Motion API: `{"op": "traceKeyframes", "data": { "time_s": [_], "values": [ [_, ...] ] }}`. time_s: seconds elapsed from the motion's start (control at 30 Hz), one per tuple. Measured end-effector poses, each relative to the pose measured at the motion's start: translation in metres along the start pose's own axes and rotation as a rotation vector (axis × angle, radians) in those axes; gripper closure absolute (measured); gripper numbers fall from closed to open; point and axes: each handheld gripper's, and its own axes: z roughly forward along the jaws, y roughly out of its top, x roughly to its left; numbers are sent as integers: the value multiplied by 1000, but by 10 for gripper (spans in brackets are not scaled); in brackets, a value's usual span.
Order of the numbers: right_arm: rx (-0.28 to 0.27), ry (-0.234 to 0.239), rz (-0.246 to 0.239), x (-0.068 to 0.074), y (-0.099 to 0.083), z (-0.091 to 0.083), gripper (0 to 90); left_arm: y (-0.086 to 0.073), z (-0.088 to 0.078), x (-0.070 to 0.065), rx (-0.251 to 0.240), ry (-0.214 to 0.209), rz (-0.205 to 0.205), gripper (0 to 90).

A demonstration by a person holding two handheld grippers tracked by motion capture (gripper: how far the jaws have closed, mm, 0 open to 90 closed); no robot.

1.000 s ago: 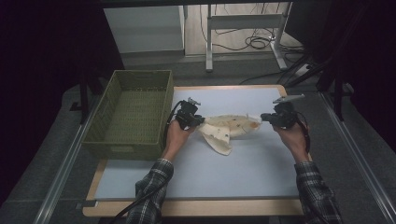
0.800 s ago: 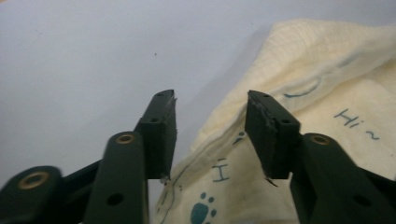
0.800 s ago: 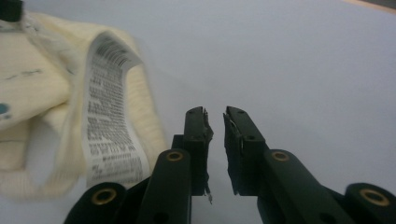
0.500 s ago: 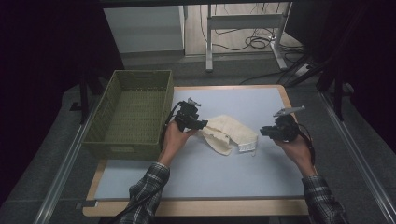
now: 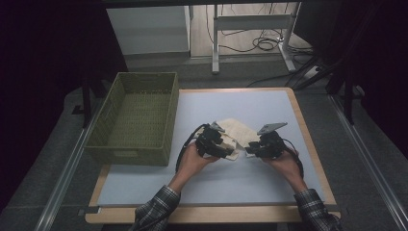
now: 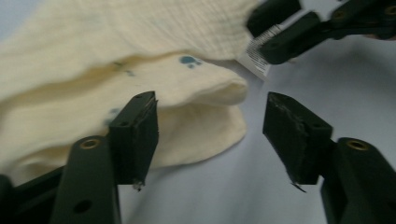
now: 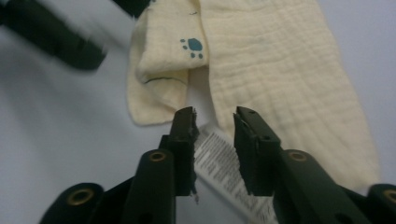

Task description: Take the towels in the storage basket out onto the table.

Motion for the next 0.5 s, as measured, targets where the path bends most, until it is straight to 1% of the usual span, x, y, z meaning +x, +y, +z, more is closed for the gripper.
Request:
{"op": "traceKeyframes", "data": {
  "time_s": [0.03, 0.1, 0.13, 0.17, 0.2, 0.23, 0.27, 0.3, 0.33, 0.37, 0.4, 0.43, 0.47, 0.5],
  "values": [
    [8, -15, -11, 0, 1, 5, 633, -2, 5, -2, 14, 8, 13, 330],
    [38, -49, -37, 1, 0, 13, 626, -7, 13, -4, 42, 42, 40, 325],
    [76, -104, -82, 3, -4, 19, 641, -10, 17, -5, 51, 49, 51, 328],
    [54, -104, -87, 3, -6, 18, 667, -12, 20, -5, 61, 51, 52, 335],
    [49, -92, -69, 1, -7, 18, 718, -14, 23, -4, 61, 62, 63, 347],
    [49, -92, -69, 1, -7, 18, 718, -15, 24, -5, 46, 80, 75, 347],
    [43, -99, -64, 1, -8, 18, 769, -15, 24, -6, 46, 102, 87, 384],
    [41, -105, -68, 1, -8, 18, 815, -15, 25, -7, 48, 114, 94, 421],
    [43, -108, -70, 1, -8, 18, 855, -14, 25, -7, 48, 117, 85, 439],
    [57, -101, -44, -1, -5, 18, 885, -13, 25, -7, 43, 127, 73, 547],
    [57, -101, -44, -1, -5, 18, 885, -13, 25, -7, 43, 127, 73, 609],
    [68, -92, -39, -3, -3, 18, 891, -13, 25, -6, 39, 125, 70, 700],
    [68, -92, -39, -3, -3, 18, 891, -13, 24, -5, 39, 123, 70, 700],
    [73, -98, -46, -3, -2, 18, 892, -12, 24, -5, 40, 126, 71, 790]
  ]
}}
